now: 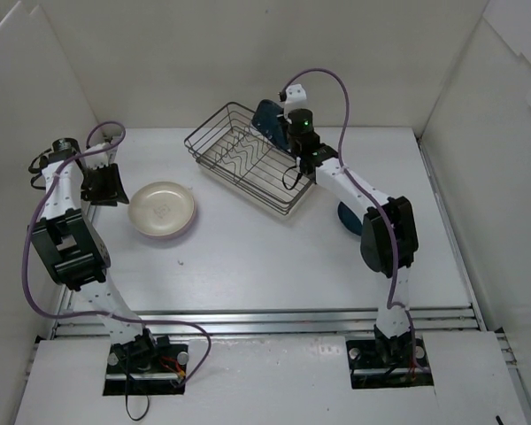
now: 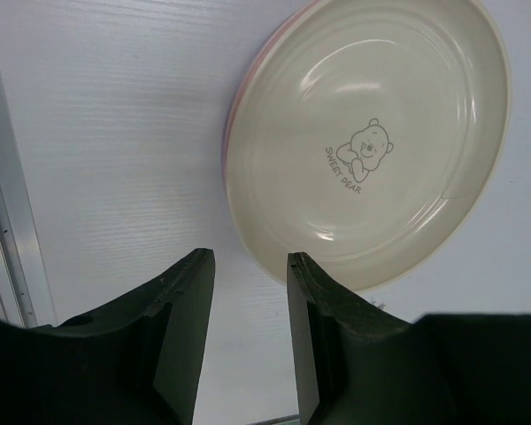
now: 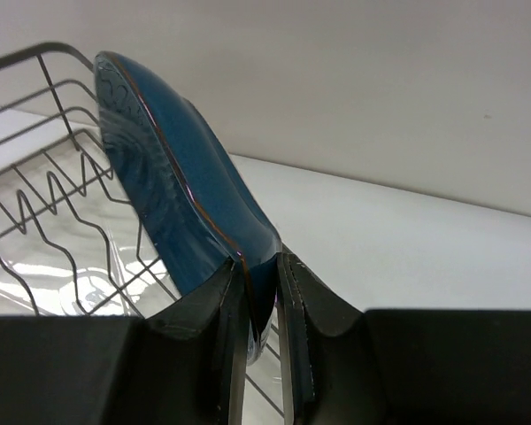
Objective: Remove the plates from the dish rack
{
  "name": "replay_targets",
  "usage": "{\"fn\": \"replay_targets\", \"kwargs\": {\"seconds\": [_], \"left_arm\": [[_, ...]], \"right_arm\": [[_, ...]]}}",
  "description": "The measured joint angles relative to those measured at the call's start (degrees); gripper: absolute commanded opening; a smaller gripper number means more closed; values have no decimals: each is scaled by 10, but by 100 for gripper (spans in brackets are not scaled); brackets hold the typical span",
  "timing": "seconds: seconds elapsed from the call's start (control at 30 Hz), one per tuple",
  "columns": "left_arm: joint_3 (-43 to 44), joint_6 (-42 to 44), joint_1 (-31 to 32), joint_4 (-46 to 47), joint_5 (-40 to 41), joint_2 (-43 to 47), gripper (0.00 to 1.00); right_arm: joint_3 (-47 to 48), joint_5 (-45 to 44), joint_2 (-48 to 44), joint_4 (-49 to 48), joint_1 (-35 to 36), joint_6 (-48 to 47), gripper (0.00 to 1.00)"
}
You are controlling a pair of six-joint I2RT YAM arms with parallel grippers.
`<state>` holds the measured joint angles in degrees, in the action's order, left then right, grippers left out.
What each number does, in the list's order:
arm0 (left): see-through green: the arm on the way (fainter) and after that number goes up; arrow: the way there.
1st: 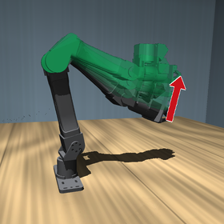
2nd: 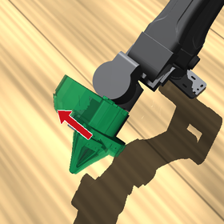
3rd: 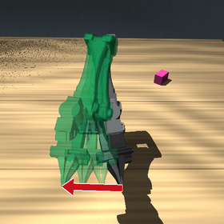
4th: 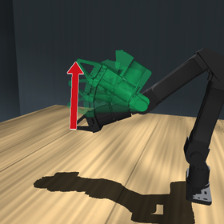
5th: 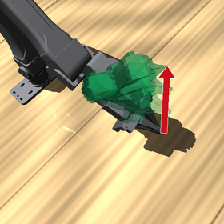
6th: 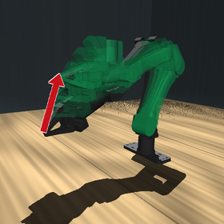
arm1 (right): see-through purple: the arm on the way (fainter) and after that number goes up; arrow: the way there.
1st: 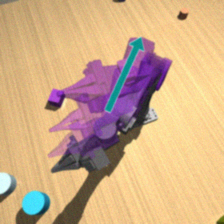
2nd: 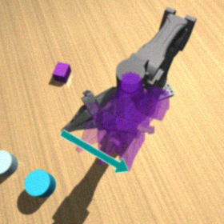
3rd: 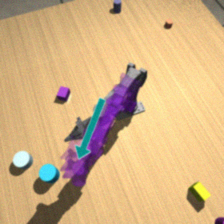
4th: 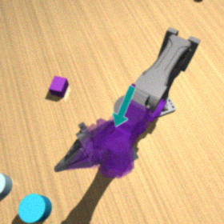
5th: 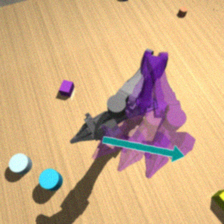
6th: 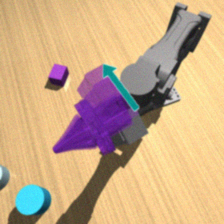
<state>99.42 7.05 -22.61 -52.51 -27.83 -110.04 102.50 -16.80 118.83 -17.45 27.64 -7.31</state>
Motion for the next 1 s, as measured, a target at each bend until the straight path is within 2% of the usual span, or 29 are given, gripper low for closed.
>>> {"fn": "replay_targets", "kwargs": {"seconds": [0.5, 0.77, 1.0], "left_arm": [[0, 0, 0, 0, -8, 0, 38], [0, 0, 0, 0, -9, 0, 38], [0, 0, 0, 0, -17, 0, 38]], "right_arm": [[-53, 22, -62, -22, 17, 106, 0], [-104, 2, -86, -17, -9, 242, 0], [-158, -24, -148, -17, -40, 362, 0]]}}
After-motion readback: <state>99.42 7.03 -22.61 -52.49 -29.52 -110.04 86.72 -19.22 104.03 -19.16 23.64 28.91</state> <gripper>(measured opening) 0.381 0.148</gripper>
